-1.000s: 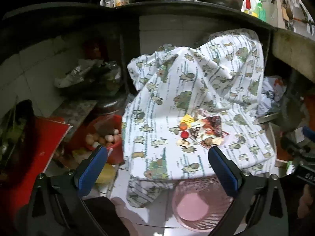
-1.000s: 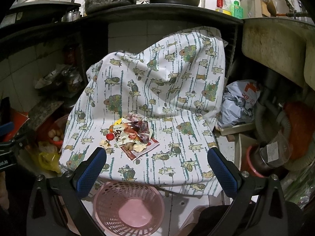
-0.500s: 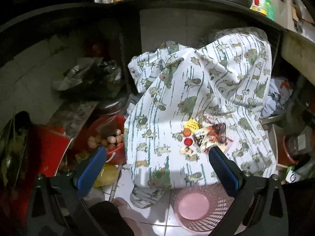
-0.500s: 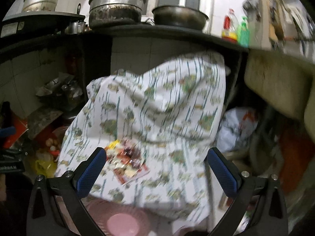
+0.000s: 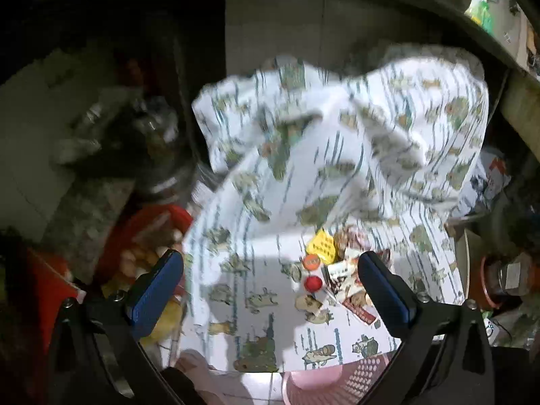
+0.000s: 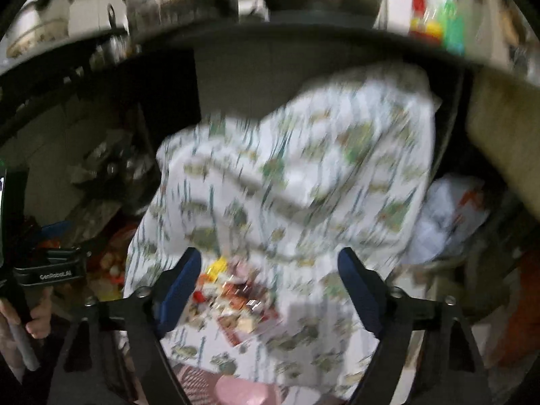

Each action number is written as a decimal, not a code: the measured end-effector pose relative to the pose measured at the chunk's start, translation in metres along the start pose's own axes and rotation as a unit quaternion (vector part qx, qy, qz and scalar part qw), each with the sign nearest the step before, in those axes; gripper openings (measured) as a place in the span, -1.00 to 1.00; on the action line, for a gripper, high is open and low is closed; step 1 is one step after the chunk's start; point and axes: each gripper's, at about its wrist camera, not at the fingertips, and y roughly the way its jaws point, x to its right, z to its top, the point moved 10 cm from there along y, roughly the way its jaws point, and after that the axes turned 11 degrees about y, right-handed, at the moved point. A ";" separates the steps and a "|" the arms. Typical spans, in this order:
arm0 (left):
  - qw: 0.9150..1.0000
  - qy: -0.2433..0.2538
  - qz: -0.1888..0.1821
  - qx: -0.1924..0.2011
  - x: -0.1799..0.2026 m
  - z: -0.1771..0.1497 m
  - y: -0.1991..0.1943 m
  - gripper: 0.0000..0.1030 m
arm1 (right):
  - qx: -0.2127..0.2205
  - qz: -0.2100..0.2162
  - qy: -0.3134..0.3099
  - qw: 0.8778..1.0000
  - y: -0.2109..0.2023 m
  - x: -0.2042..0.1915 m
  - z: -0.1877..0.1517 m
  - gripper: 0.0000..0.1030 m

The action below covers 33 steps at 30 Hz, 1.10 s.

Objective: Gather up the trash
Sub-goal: 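Grasp a brown crumpled scrap with the left tool while the right tool grasps a small brown scrap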

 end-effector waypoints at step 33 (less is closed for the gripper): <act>0.962 0.008 -0.093 -0.258 0.055 -0.084 0.174 0.77 | -0.307 -0.026 0.075 0.949 0.210 0.019 -0.152 -0.75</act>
